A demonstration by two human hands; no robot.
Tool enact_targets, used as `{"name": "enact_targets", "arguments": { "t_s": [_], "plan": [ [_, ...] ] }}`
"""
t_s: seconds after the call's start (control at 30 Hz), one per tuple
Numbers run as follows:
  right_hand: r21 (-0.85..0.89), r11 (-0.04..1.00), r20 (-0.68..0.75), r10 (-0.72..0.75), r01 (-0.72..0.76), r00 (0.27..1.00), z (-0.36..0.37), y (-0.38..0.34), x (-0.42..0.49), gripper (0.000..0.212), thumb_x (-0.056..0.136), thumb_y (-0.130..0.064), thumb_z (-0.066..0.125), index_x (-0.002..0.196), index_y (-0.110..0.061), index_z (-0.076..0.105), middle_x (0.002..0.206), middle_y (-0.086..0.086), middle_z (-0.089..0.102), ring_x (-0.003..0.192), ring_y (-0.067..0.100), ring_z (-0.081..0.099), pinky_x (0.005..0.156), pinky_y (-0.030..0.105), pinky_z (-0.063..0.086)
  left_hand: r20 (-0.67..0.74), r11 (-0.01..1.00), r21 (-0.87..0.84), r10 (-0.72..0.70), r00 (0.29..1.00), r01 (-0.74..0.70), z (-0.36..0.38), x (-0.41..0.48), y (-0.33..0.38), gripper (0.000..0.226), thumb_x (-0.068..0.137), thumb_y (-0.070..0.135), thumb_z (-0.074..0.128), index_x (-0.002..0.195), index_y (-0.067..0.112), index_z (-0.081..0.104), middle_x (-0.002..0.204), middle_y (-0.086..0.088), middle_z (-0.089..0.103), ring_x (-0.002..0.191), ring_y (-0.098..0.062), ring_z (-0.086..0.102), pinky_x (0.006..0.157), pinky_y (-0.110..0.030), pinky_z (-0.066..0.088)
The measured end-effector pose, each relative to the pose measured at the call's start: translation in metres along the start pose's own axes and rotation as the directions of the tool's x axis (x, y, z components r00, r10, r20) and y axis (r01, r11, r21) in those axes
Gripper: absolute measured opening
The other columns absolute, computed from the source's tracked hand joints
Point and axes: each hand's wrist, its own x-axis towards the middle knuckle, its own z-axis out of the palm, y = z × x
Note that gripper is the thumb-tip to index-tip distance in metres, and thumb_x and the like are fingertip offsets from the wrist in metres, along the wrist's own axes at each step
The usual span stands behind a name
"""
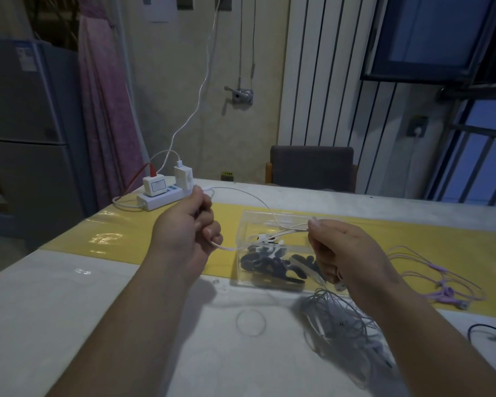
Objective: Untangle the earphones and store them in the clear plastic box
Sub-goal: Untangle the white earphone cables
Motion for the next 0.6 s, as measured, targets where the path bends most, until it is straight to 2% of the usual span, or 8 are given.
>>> {"name": "enact_targets", "arguments": {
  "t_s": [0.1,0.17,0.23,0.3,0.4,0.5,0.6],
  "plan": [
    [0.035,0.999,0.02,0.006,-0.006,1.0,0.004,-0.002,-0.002,0.048,0.1,-0.031,0.046,0.054,-0.017,0.044,0.05,-0.003,0.024,0.048,0.014,0.016,0.049,0.03,0.012,0.051,0.936,0.306,0.165,0.985,-0.173,0.004,-0.005,-0.004,0.04,0.101,0.027,0.045,0.062,0.016,0.046,0.045,0.004,0.024,0.039,-0.013,0.023,0.047,-0.026,0.02],
    [-0.011,1.0,-0.015,-0.001,0.001,1.0,0.006,-0.003,-0.002,0.047,0.098,-0.041,0.044,0.06,-0.012,0.049,0.048,-0.005,0.029,0.046,0.013,0.021,0.047,0.026,0.016,0.11,0.79,0.522,0.313,0.943,-0.323,0.006,-0.007,-0.009,0.046,0.1,0.023,0.046,0.054,0.019,0.045,0.046,0.004,0.028,0.044,-0.015,0.024,0.051,-0.031,0.019],
    [-0.156,0.987,-0.08,-0.055,0.042,0.995,0.005,-0.001,0.0,0.056,0.093,-0.054,0.04,0.062,-0.008,0.052,0.044,-0.01,0.036,0.044,0.009,0.03,0.049,0.025,0.025,0.212,0.672,0.61,0.372,0.904,-0.419,0.007,-0.01,-0.011,0.046,0.096,0.029,0.048,0.051,0.021,0.043,0.048,0.006,0.031,0.05,-0.015,0.028,0.054,-0.033,0.023],
    [-0.304,0.948,-0.149,-0.143,0.092,0.979,0.004,0.002,0.001,0.06,0.094,-0.053,0.042,0.061,-0.005,0.054,0.043,-0.011,0.041,0.043,0.005,0.035,0.051,0.026,0.028,0.327,0.644,0.581,0.376,0.867,-0.498,0.008,-0.013,-0.012,0.04,0.091,0.03,0.046,0.052,0.021,0.041,0.051,0.005,0.033,0.053,-0.013,0.029,0.054,-0.03,0.026],
    [-0.423,0.896,-0.224,-0.245,0.132,0.943,0.004,0.004,0.002,0.048,0.096,-0.04,0.054,0.063,-0.005,0.059,0.048,-0.01,0.049,0.045,0.003,0.04,0.049,0.021,0.031,0.461,0.704,0.423,0.375,0.804,-0.571,0.01,-0.019,-0.009,0.038,0.091,0.025,0.045,0.054,0.019,0.045,0.051,0.005,0.037,0.053,-0.016,0.031,0.053,-0.026,0.03],
    [-0.466,0.872,-0.132,-0.235,0.149,0.963,0.005,0.006,0.002,0.04,0.089,-0.046,0.062,0.065,-0.014,0.063,0.059,-0.002,0.057,0.051,0.003,0.042,0.054,0.028,0.034,0.473,0.809,0.26,0.368,0.8,-0.526,0.011,-0.022,-0.009,0.036,0.091,0.025,0.047,0.056,0.021,0.054,0.05,0.005,0.04,0.055,-0.025,0.026,0.055,-0.03,0.028],
    [-0.517,0.845,0.006,-0.155,0.136,0.988,0.009,0.009,0.003,0.022,0.074,-0.036,0.079,0.068,-0.021,0.065,0.049,-0.01,0.05,0.048,0.003,0.04,0.049,0.022,0.031,0.467,0.876,0.171,0.33,0.82,-0.45,0.013,-0.02,-0.01,0.037,0.091,0.024,0.043,0.057,0.019,0.058,0.05,0.007,0.038,0.053,-0.02,0.022,0.053,-0.031,0.021]
  ]
}}
